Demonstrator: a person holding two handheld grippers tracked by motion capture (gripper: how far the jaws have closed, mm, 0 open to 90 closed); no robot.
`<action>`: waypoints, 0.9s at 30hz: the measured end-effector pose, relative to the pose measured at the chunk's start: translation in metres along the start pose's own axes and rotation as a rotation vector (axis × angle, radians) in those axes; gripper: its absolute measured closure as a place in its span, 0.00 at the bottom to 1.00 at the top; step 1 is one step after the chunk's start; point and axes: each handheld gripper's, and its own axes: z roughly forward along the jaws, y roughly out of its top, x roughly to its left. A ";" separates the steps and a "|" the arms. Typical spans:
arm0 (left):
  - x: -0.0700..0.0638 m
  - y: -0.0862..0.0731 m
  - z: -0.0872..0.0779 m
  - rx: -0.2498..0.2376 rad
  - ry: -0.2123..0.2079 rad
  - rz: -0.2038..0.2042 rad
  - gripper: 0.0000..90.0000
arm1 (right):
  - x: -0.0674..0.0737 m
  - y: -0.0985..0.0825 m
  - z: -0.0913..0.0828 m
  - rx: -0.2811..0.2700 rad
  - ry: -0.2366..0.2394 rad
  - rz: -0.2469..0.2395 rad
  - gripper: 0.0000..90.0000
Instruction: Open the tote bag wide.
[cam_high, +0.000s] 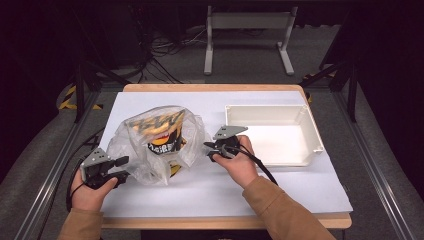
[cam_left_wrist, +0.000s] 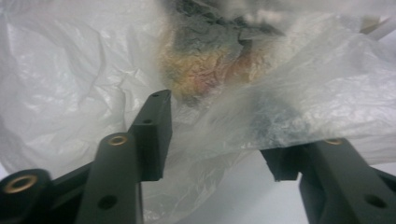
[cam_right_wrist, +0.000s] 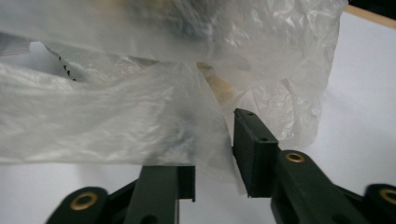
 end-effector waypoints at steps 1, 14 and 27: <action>-0.002 0.001 -0.004 -0.010 -0.004 0.002 0.50 | 0.000 0.000 -0.002 -0.005 -0.002 -0.004 0.72; -0.015 0.008 -0.039 -0.067 0.008 0.031 0.34 | 0.005 -0.001 -0.041 -0.074 0.025 -0.027 0.49; -0.007 0.011 -0.066 -0.167 0.054 -0.001 0.28 | 0.012 -0.002 -0.072 -0.123 0.029 -0.054 0.36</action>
